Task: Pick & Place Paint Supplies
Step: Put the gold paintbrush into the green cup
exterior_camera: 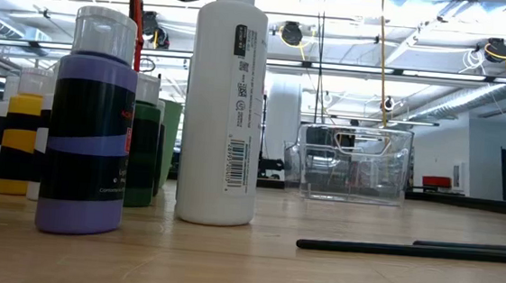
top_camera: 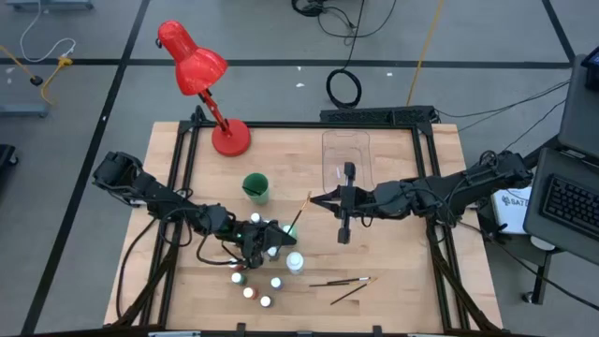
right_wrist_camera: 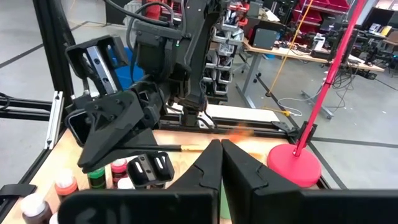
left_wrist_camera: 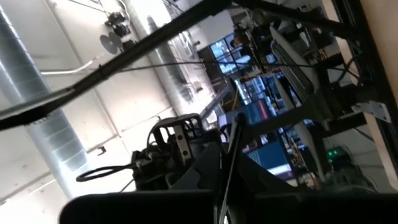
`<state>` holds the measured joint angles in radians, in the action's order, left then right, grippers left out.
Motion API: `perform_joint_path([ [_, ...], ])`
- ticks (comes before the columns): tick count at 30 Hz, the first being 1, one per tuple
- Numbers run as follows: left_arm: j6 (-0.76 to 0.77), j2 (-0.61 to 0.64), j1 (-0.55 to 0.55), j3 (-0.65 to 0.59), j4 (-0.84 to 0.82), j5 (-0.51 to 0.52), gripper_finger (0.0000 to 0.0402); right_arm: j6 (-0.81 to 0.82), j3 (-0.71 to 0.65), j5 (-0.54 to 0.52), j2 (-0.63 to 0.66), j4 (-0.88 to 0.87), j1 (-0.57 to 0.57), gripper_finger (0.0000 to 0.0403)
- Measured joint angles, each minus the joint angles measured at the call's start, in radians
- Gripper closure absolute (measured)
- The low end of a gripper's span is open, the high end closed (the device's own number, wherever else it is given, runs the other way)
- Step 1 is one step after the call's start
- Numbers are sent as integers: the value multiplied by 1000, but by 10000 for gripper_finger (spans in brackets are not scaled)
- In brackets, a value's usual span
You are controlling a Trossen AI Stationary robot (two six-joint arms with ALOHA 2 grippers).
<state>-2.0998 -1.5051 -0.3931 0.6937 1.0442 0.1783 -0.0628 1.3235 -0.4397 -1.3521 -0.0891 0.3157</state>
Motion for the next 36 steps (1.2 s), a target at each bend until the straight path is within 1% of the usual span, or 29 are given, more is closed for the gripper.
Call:
perform_joint_path([
  [7,1,0,0,0,-37,38,398,0,0,1,0,-20,0,403],
  [10,30,1,0,0,-22,57,400,-7,0,0,0,-38,0,401],
  [15,110,51,-24,0,27,128,400,-18,0,-5,0,-77,1,373],
  [17,160,91,-52,0,23,176,400,-39,0,-4,0,-87,9,358],
  [20,264,162,-105,0,16,284,401,-58,0,-4,1,-135,27,334],
  [23,451,256,-170,1,-26,410,401,-35,0,-4,1,-211,49,316],
  [25,602,318,-205,19,-94,506,401,-7,-5,-4,0,-256,66,309],
  [27,753,377,-232,47,-198,636,401,5,-40,-4,-2,-251,83,306],
  [29,903,424,-247,89,-344,758,401,4,-94,0,-5,-227,99,305],
  [30,987,447,-250,111,-440,805,401,-3,-121,0,-6,-217,107,306],
  [31,1072,469,-251,129,-549,830,401,-11,-149,0,-6,-201,115,307],
  [32,1174,489,-250,152,-684,836,401,-21,-177,-1,-6,-178,122,309],
  [33,1282,506,-244,174,-805,816,401,-30,-205,-1,-5,-150,128,311],
  [35,1482,537,-219,217,-1020,714,401,-33,-269,-2,-5,-89,137,316],
  [36,1571,547,-201,237,-1099,652,401,-35,-302,-2,-5,-48,140,318],
])
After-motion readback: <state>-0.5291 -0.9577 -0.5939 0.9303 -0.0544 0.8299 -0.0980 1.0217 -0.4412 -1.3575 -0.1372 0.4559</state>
